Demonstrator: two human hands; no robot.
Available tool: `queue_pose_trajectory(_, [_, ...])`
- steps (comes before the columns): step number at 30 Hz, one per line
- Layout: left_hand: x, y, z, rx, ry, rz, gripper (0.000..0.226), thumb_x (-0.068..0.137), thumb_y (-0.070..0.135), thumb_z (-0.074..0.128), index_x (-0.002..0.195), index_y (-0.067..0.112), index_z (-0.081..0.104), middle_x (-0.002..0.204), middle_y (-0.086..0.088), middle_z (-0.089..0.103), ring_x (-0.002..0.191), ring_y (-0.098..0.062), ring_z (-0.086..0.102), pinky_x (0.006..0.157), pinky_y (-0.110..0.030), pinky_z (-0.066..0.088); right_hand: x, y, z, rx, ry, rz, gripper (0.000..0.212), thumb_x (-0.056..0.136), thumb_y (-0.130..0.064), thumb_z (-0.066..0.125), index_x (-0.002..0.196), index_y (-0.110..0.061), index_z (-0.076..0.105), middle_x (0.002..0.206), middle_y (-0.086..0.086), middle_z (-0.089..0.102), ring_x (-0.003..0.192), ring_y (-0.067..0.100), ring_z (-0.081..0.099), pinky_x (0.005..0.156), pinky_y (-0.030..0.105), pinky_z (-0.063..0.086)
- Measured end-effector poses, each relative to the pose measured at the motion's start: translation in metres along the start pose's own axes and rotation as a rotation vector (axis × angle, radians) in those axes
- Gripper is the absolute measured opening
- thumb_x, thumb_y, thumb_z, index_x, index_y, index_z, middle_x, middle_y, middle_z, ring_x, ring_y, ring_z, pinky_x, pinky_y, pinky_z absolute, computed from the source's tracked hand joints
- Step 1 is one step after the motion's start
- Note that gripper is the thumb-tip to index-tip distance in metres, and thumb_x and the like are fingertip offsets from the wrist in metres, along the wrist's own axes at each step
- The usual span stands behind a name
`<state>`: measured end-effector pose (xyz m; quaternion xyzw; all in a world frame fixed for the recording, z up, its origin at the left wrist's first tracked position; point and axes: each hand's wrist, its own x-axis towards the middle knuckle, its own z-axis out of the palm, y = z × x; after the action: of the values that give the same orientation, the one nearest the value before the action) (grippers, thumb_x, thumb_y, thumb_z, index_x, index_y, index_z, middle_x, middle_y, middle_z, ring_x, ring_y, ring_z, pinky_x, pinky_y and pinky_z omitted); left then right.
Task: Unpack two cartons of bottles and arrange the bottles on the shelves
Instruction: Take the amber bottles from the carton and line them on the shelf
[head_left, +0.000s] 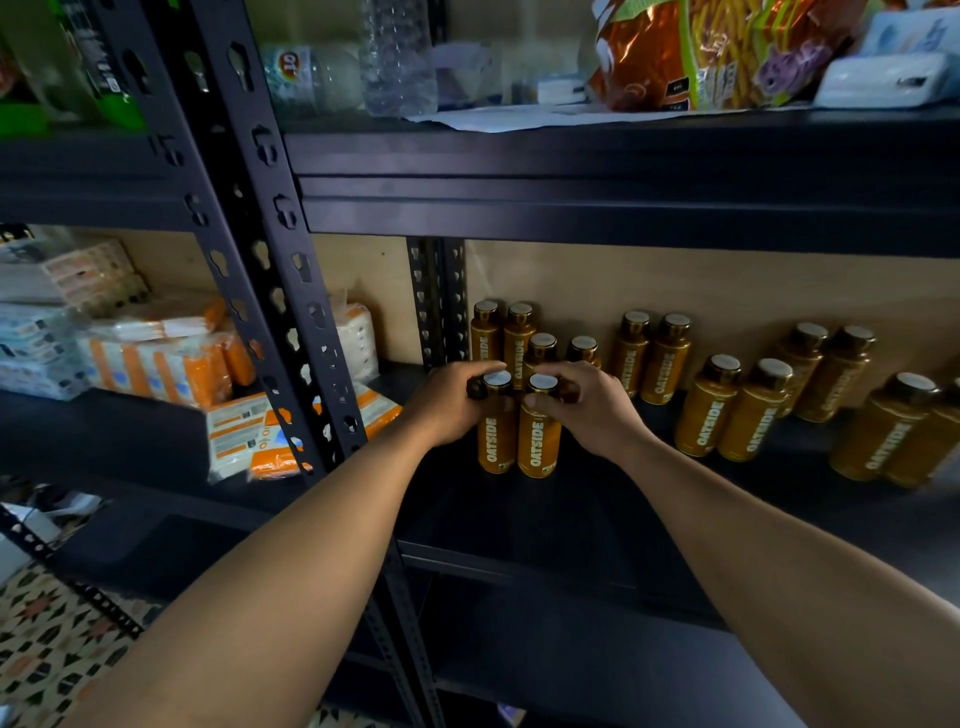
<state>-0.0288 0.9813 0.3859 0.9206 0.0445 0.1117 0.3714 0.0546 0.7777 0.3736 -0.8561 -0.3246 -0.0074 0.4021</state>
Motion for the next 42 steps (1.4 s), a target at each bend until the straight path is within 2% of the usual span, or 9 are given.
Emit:
queue_pose_trajectory(4, [-0.0017,0.0004,0.0009,-0.008,0.035,0.017,0.050,0.093,0.033,0.070,0.141,0.029,0.055,0.141,0.002,0.058,0.127,-0.013,0.056,0.096,-0.025,0.044,0.0025,0.0016,-0.0001,0.025,0.009,0.006,0.050,0.091,-0.042,0.074,0.139,-0.033,0.060,0.136,-0.008,0.063,0.121,0.009,0.058,0.091,0.024,0.045])
queue_pose_trajectory(10, [-0.0023,0.0011,0.0006,-0.009,0.028,0.002,0.053,0.093,0.035,0.070,0.143,0.029,0.054,0.142,0.003,0.058,0.128,-0.013,0.055,0.098,-0.027,0.045,0.0035,0.0041,0.0007,0.032,0.012,0.021,0.049,0.091,-0.041,0.074,0.136,-0.030,0.061,0.131,-0.006,0.067,0.120,0.010,0.061,0.087,0.021,0.045])
queue_pose_trajectory(13, [-0.0020,0.0003,0.0007,-0.004,0.027,-0.008,0.053,0.093,0.036,0.070,0.143,0.029,0.053,0.143,0.002,0.057,0.129,-0.014,0.055,0.100,-0.030,0.046,0.0034,0.0048,0.0016,0.033,0.012,0.016,0.049,0.091,-0.042,0.074,0.137,-0.031,0.061,0.130,-0.007,0.067,0.120,0.010,0.061,0.089,0.024,0.048])
queue_pose_trajectory(17, [-0.0020,0.0016,0.0008,0.003,0.035,-0.002,0.053,0.093,0.035,0.070,0.143,0.028,0.054,0.142,0.002,0.058,0.127,-0.013,0.055,0.096,-0.026,0.044,0.0035,0.0045,0.0011,0.021,0.002,0.006,0.051,0.092,-0.040,0.073,0.139,-0.029,0.059,0.134,-0.005,0.066,0.123,0.013,0.060,0.094,0.028,0.050])
queue_pose_trajectory(21, [-0.0028,0.0030,0.0010,0.002,0.033,-0.006,0.053,0.093,0.034,0.070,0.143,0.028,0.053,0.143,0.002,0.057,0.128,-0.013,0.054,0.097,-0.027,0.044,0.0024,0.0054,0.0007,0.023,0.010,0.008,0.050,0.090,-0.042,0.074,0.137,-0.031,0.060,0.130,-0.006,0.067,0.118,0.009,0.060,0.089,0.025,0.047])
queue_pose_trajectory(24, [-0.0042,0.0050,0.0001,0.002,0.024,0.008,0.051,0.093,0.033,0.070,0.141,0.028,0.055,0.140,0.004,0.059,0.122,-0.006,0.053,0.093,-0.024,0.043,0.0012,0.0055,0.0005,0.021,0.010,0.004,0.050,0.091,-0.041,0.074,0.137,-0.030,0.060,0.130,-0.006,0.066,0.117,0.009,0.060,0.089,0.025,0.048])
queue_pose_trajectory(30, [-0.0031,0.0036,-0.0016,0.006,-0.003,0.005,0.052,0.091,0.036,0.071,0.140,0.026,0.057,0.138,0.003,0.061,0.125,-0.012,0.057,0.103,-0.035,0.048,0.0000,0.0039,-0.0002,0.019,0.010,0.003,0.049,0.091,-0.040,0.075,0.136,-0.027,0.061,0.130,-0.006,0.067,0.114,0.010,0.061,0.089,0.026,0.049])
queue_pose_trajectory(36, [-0.0046,0.0050,-0.0028,0.009,0.003,0.018,0.051,0.090,0.031,0.073,0.139,0.024,0.058,0.137,0.003,0.062,0.123,-0.011,0.057,0.096,-0.026,0.045,-0.0026,0.0032,0.0001,0.028,0.009,0.008,0.049,0.090,-0.039,0.076,0.134,-0.026,0.061,0.127,-0.008,0.068,0.109,0.006,0.060,0.082,0.021,0.047])
queue_pose_trajectory(42, [-0.0059,0.0052,-0.0027,0.021,0.007,0.027,0.050,0.090,0.033,0.073,0.138,0.025,0.058,0.136,0.004,0.062,0.122,-0.010,0.058,0.095,-0.026,0.045,-0.0039,0.0025,0.0002,0.035,0.006,0.007,0.049,0.091,-0.038,0.075,0.137,-0.026,0.060,0.129,-0.008,0.067,0.108,0.004,0.058,0.079,0.018,0.044])
